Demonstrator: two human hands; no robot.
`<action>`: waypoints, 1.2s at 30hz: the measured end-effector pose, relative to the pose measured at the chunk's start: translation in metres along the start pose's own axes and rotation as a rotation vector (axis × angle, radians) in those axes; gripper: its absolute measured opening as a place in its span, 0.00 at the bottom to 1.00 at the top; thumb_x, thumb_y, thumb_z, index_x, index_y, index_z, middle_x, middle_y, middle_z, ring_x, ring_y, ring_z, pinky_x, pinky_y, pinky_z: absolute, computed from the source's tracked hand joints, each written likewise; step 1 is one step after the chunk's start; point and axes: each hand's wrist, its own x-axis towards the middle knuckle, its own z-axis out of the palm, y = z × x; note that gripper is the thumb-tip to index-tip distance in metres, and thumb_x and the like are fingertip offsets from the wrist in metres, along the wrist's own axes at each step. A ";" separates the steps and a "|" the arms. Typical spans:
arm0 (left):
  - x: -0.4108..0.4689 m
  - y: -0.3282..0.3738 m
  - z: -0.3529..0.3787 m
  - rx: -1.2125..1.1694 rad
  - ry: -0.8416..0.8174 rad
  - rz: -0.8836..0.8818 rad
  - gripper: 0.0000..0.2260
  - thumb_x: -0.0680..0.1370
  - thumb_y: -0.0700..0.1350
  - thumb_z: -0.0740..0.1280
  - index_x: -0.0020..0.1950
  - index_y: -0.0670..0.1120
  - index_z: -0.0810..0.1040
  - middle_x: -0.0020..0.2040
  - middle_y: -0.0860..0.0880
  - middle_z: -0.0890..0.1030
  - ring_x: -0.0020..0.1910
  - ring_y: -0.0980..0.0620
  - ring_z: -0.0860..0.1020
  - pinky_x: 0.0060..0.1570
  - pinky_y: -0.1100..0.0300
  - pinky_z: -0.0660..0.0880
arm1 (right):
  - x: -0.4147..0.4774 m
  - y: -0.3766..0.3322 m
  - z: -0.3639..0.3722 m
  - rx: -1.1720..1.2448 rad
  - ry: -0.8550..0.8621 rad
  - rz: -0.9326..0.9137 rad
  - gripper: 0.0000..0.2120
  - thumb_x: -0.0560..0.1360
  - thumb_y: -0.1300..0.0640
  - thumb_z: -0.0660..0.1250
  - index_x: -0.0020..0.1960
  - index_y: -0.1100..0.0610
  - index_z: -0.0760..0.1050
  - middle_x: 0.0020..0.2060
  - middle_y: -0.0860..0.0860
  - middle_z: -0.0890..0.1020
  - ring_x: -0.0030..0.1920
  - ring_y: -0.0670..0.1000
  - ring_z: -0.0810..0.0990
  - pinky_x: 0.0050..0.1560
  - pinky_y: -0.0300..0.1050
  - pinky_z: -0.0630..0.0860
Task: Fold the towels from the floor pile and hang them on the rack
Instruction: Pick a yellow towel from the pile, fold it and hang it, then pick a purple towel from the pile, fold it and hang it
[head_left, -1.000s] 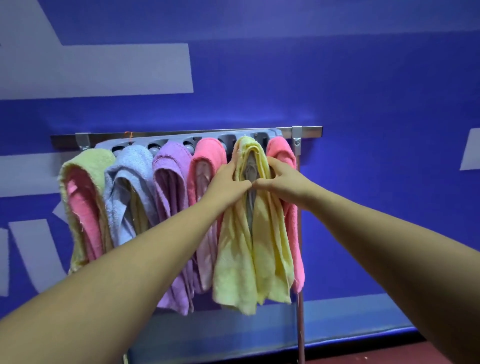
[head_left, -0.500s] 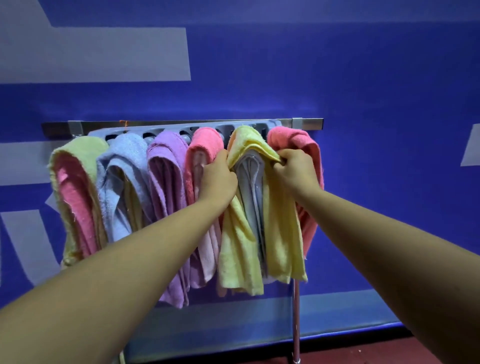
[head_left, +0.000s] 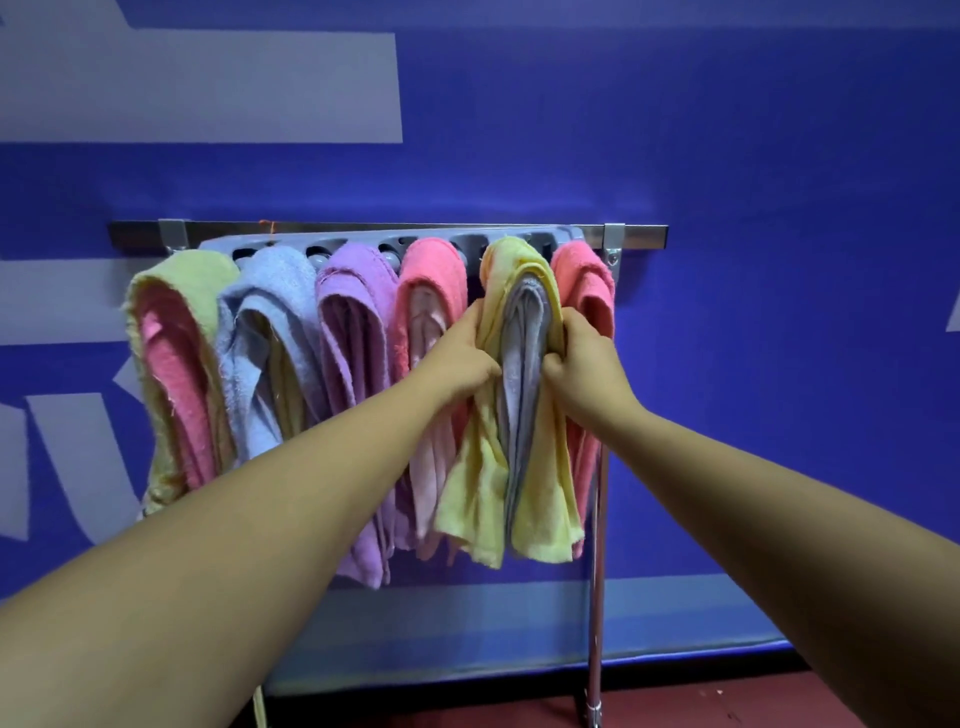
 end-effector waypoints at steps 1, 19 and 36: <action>-0.003 -0.005 -0.001 -0.049 -0.038 -0.016 0.35 0.62 0.34 0.65 0.68 0.54 0.68 0.54 0.40 0.80 0.50 0.45 0.79 0.46 0.52 0.76 | -0.004 -0.002 0.001 0.013 -0.030 0.006 0.11 0.73 0.64 0.57 0.53 0.53 0.72 0.41 0.49 0.78 0.41 0.52 0.76 0.35 0.42 0.67; -0.177 -0.077 -0.043 0.541 -0.207 -0.194 0.19 0.75 0.37 0.66 0.66 0.39 0.75 0.62 0.40 0.79 0.62 0.43 0.77 0.62 0.55 0.73 | -0.152 0.006 0.023 -0.227 -0.354 0.311 0.15 0.74 0.53 0.66 0.52 0.62 0.67 0.51 0.63 0.77 0.50 0.64 0.78 0.42 0.47 0.67; -0.425 -0.296 0.008 0.451 -0.411 -0.748 0.12 0.76 0.37 0.64 0.57 0.39 0.81 0.59 0.44 0.81 0.60 0.44 0.77 0.57 0.57 0.72 | -0.414 0.076 0.212 -0.246 -0.922 0.560 0.23 0.78 0.55 0.67 0.66 0.68 0.68 0.61 0.66 0.73 0.65 0.66 0.71 0.63 0.51 0.68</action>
